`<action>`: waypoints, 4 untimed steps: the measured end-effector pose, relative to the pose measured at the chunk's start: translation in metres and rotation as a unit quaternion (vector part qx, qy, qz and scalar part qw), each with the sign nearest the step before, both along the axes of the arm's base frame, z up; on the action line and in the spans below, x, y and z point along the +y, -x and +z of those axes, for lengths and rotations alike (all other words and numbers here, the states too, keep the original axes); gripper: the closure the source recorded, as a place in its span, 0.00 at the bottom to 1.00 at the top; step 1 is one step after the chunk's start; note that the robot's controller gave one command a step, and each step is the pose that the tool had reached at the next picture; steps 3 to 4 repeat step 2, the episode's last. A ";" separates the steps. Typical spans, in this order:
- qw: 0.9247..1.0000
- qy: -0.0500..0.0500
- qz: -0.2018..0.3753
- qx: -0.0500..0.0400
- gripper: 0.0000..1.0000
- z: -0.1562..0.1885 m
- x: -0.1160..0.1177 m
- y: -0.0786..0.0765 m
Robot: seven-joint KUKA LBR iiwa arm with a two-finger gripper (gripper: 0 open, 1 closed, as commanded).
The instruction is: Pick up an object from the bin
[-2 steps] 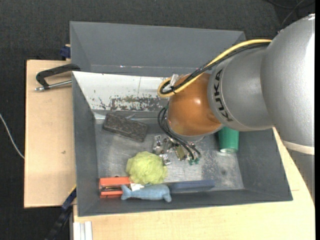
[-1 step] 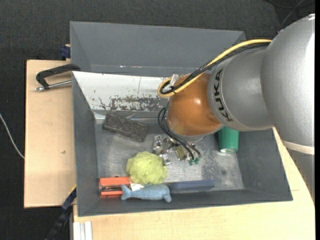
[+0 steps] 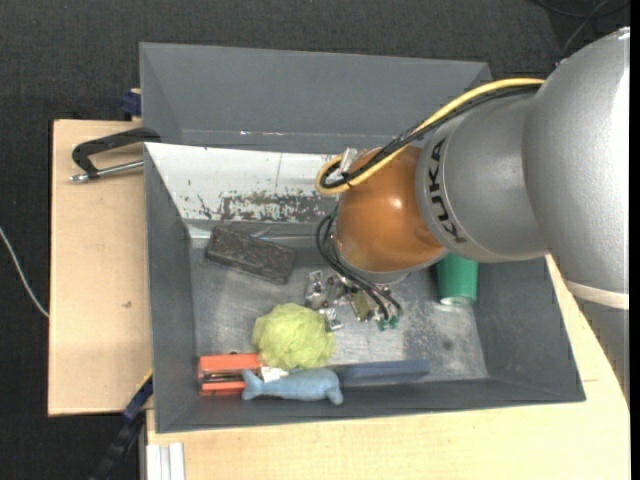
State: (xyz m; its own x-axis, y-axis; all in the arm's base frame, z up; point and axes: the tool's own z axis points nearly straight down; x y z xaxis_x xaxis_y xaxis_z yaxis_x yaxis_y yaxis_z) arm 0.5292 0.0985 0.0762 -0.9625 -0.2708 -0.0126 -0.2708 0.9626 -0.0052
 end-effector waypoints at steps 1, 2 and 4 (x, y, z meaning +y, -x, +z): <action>1.000 -0.002 0.008 -0.001 1.00 0.043 0.008 0.000; 0.999 -0.002 -0.051 0.005 1.00 0.142 0.008 -0.021; 0.999 -0.002 -0.051 0.005 1.00 0.142 0.008 -0.021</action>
Offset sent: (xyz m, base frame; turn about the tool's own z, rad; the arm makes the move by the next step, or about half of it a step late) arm 0.0203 0.0074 0.1415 0.1033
